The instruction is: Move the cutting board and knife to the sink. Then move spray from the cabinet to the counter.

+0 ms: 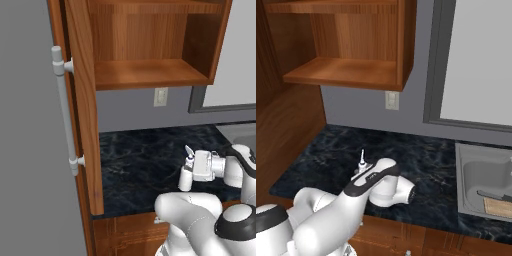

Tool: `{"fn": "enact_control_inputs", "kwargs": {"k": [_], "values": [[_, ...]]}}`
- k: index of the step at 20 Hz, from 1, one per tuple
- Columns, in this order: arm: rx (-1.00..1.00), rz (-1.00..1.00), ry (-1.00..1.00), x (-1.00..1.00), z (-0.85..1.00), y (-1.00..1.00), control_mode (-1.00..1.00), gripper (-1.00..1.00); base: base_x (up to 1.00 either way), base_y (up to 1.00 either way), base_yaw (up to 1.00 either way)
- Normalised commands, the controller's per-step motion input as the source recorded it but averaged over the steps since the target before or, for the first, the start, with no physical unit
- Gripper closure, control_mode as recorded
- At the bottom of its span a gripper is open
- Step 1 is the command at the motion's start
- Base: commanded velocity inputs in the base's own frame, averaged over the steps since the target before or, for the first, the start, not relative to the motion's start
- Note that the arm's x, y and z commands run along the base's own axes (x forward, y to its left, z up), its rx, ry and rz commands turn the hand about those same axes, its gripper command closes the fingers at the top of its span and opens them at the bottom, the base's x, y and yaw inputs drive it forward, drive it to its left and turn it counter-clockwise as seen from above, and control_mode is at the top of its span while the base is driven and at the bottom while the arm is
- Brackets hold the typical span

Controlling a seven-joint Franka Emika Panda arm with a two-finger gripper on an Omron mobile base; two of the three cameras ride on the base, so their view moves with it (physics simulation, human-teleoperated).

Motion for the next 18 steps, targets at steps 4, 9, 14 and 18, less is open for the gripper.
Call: {"fn": "enact_control_inputs", "kwargs": {"k": [4,9,14,18], "values": [[0.0,0.02,0.0,0.0,-0.13,0.0,-1.0,-1.0,0.0,0.0,0.0],[0.0,0.03,0.0,0.0,-0.1,0.0,-1.0,-1.0,0.0,0.0,0.0],[0.0,0.01,0.0,0.0,-0.03,-0.02,-1.0,-1.0,0.0,0.0,0.0],[0.0,0.0,0.0,0.0,0.0,-0.04,-1.0,-1.0,0.0,0.0,0.0]]}}
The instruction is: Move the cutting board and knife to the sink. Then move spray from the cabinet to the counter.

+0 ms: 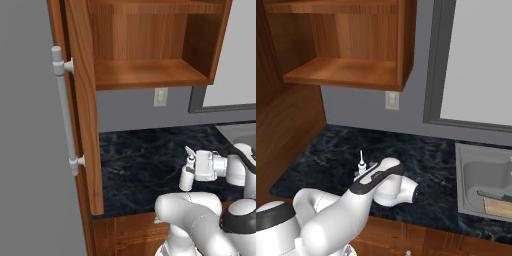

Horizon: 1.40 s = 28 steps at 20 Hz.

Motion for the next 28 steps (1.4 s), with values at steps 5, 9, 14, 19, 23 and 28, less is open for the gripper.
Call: {"fn": "enact_control_inputs", "kwargs": {"k": [5,9,14,19,23,28], "values": [[0.0,0.0,0.0,0.0,0.0,-0.04,-1.0,-1.0,0.0,0.0,0.0],[0.0,0.0,0.0,0.0,0.0,-0.05,-1.0,-1.0,0.0,0.0,0.0],[0.0,0.0,0.0,-0.05,0.0,-0.06,-1.0,-1.0,0.0,0.0,0.0],[0.0,0.0,0.0,-0.09,0.03,-0.01,-1.0,-1.0,0.0,0.0,0.0],[0.0,0.0,0.0,-0.09,0.03,-0.01,-1.0,-1.0,0.0,0.0,0.0],[-0.01,0.0,0.0,-0.09,0.03,-0.02,-1.0,-1.0,0.0,0.0,0.0]]}}
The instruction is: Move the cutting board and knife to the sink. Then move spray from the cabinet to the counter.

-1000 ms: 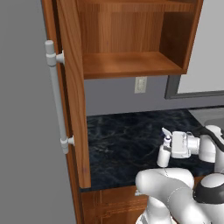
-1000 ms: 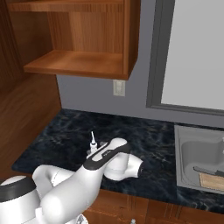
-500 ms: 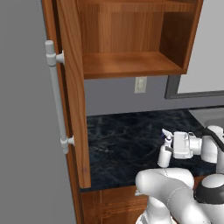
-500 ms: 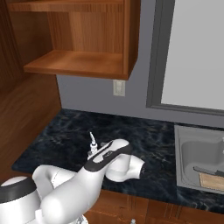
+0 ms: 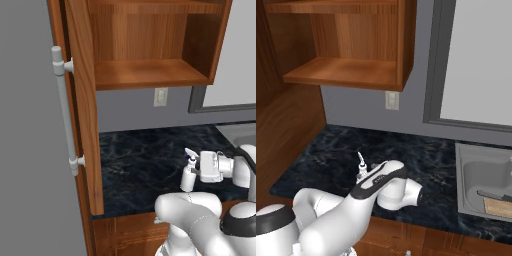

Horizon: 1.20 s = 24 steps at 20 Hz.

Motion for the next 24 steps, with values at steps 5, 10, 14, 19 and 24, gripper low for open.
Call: {"fn": "enact_control_inputs", "kwargs": {"k": [5,10,14,19,24], "values": [[-0.01,0.0,0.0,-0.11,0.01,-0.04,-1.0,-1.0,0.0,0.0,0.0],[-0.02,-0.01,0.0,-0.12,0.08,-0.1,-1.0,-1.0,0.0,0.0,0.0],[-0.03,-0.05,0.0,-0.12,0.18,-0.08,-1.0,-1.0,0.0,0.0,0.0],[-0.04,-0.11,0.06,-0.17,0.24,-0.09,-1.0,-1.0,0.0,0.0,0.0],[-0.1,-0.14,0.17,-0.2,0.25,-0.07,-1.0,-1.0,0.0,0.0,0.0]]}}
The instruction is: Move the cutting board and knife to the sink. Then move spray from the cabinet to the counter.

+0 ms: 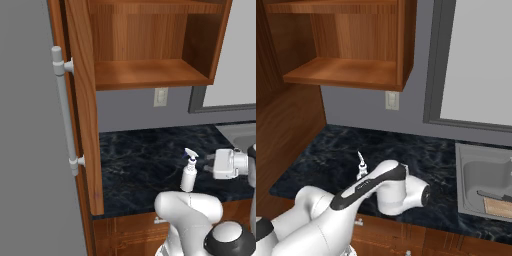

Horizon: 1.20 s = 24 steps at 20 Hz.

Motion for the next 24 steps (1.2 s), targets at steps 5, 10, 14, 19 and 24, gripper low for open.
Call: {"fn": "enact_control_inputs", "kwargs": {"k": [5,10,14,19,24], "values": [[-0.09,-0.13,0.21,-0.22,0.27,-0.02,-1.0,-1.0,0.0,0.0,0.0],[-0.15,-0.12,0.17,-0.25,0.26,0.0,-1.0,-1.0,0.0,0.0,0.0],[-0.18,-0.11,0.12,-0.28,0.24,0.0,-1.0,-1.0,0.0,0.0,0.0],[-0.13,-0.11,0.08,-0.3,0.18,0.04,-1.0,-1.0,0.0,0.0,0.0],[-0.04,-0.17,0.09,-0.31,0.18,0.06,-1.0,-1.0,0.0,0.0,0.0]]}}
